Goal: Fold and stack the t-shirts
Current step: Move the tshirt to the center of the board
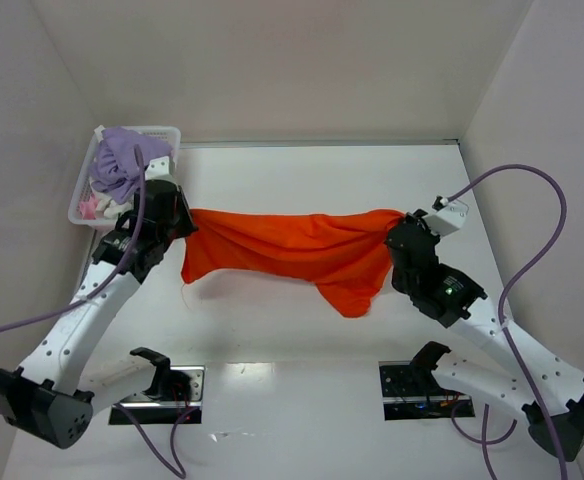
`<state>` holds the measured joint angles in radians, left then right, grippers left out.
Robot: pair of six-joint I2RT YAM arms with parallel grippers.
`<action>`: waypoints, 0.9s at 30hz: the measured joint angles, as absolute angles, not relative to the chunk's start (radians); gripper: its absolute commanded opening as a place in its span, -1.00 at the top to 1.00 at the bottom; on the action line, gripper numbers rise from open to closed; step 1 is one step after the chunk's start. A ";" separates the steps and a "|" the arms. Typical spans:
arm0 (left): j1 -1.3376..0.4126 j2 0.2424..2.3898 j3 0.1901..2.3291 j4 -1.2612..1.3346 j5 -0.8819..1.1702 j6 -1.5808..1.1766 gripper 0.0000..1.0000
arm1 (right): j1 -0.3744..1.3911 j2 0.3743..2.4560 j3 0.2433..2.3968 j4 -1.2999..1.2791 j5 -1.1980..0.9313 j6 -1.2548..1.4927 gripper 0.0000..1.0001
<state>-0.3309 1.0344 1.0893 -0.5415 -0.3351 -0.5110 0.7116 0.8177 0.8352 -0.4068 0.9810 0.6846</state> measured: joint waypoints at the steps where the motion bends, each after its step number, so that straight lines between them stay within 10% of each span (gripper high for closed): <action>1: -0.318 1.052 1.084 -0.532 -0.334 -0.513 0.95 | 0.706 0.818 0.828 -0.404 0.985 0.688 0.95; 27: -0.174 1.395 1.113 -0.306 -0.170 -0.447 0.79 | 0.126 1.068 0.832 -0.078 0.466 0.485 0.73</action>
<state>-0.1741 1.3952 1.1130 -0.3058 -0.1703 -0.4465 0.1261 1.0683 0.8318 -0.0780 0.4656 0.4850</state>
